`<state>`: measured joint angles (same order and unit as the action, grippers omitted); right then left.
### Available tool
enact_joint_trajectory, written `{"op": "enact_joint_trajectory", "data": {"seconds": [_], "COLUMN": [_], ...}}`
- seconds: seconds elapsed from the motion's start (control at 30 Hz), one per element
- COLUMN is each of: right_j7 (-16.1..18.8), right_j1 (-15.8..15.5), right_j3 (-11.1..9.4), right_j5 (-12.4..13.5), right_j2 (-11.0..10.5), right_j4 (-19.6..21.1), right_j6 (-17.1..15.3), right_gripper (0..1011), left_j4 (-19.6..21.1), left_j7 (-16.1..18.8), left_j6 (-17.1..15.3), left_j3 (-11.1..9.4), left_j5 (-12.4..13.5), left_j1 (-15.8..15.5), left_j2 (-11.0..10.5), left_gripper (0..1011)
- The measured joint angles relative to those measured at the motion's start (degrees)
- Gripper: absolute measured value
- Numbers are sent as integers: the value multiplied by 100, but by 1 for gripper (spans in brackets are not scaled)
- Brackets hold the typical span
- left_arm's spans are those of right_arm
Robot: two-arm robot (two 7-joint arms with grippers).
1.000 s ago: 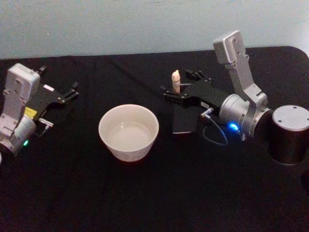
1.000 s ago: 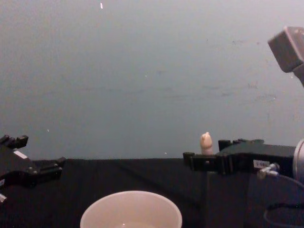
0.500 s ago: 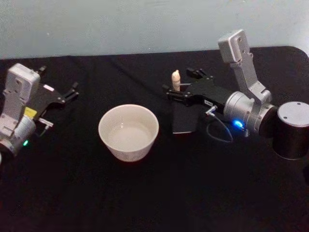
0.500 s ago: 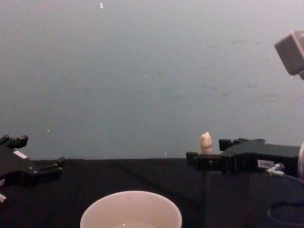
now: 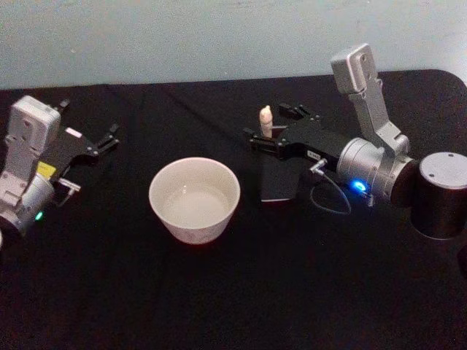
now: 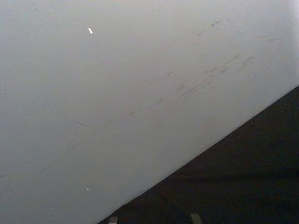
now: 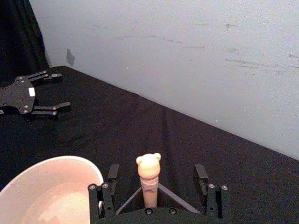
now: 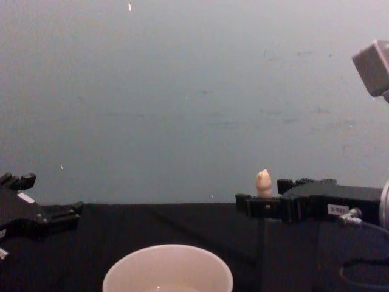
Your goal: Pick up the stirring spoon with one hand, stir inside the cup, then place it back in its original position.
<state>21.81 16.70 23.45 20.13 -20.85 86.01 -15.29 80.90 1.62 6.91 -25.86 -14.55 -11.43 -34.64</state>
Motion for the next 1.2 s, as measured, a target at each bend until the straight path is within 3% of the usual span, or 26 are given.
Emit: {"op": "enact_joint_trajectory", "data": {"seconds": [0.23,0.47,0.87,0.93,1.1,1.2], "right_j7": [-2,-4,-7,-7,-8,-9], "right_j1": [0,-2,-8,-8,-8,-8], "right_j3": [2,4,4,4,4,4], "right_j5": [-1,-2,-3,-3,-3,-3], "right_j2": [-3,-3,-3,-3,-3,-2], "right_j4": [7,10,17,18,19,19], "right_j6": [-7,-11,-18,-18,-18,-18], "right_gripper": [996,866,461,448,246,191], "left_j4": [0,0,0,0,0,0], "left_j7": [0,0,0,0,0,0], "left_j6": [0,0,0,0,0,0], "left_j3": [0,0,0,0,0,0], "left_j5": [0,0,0,0,0,0], "left_j1": [0,0,0,0,0,0], "left_j2": [0,0,0,0,0,0], "left_gripper": [1001,1001,1001,1001,1001,1001]}}
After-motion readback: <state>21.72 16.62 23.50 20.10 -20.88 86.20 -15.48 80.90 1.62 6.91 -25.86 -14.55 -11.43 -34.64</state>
